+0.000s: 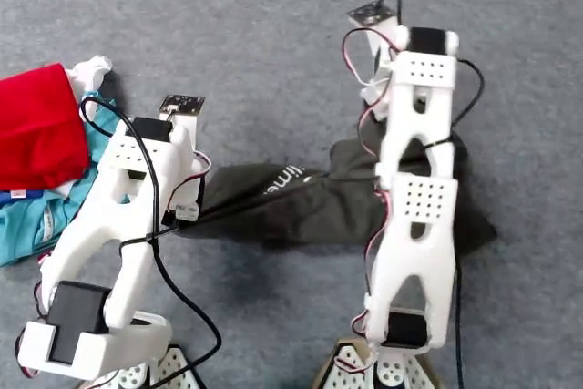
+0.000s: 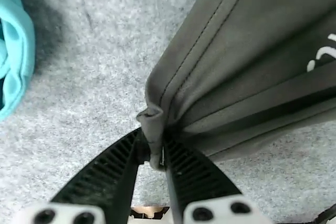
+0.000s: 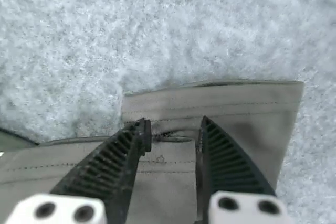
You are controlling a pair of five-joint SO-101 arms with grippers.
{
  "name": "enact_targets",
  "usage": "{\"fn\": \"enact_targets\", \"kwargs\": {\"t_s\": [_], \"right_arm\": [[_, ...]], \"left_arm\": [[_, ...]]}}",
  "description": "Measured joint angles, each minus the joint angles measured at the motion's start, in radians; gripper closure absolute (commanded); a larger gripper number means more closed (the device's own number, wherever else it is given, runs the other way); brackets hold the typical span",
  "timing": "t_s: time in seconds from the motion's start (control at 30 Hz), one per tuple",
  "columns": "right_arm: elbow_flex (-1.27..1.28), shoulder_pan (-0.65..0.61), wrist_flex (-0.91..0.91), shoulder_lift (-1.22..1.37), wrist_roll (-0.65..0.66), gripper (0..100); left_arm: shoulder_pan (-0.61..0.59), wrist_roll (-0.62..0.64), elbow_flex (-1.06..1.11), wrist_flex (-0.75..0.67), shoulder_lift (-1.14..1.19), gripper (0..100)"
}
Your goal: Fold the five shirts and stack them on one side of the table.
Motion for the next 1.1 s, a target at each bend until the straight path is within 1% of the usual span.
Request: {"fn": "enact_targets", "kwargs": {"t_s": [0.43,0.53,0.9,1.1], "right_arm": [[0.031,0.003,0.002,0.0,-0.002,83.2],[0.031,0.003,0.002,0.0,-0.025,83.2],[0.069,0.055,0.002,0.0,-0.032,83.2],[0.095,0.055,0.002,0.0,-0.032,83.2]], "left_arm": [[0.0,0.0,0.0,0.0,0.0,98],[0.0,0.0,0.0,0.0,0.0,98],[0.0,0.0,0.003,0.0,0.0,98],[0.0,0.0,0.003,0.0,0.0,98]]}}
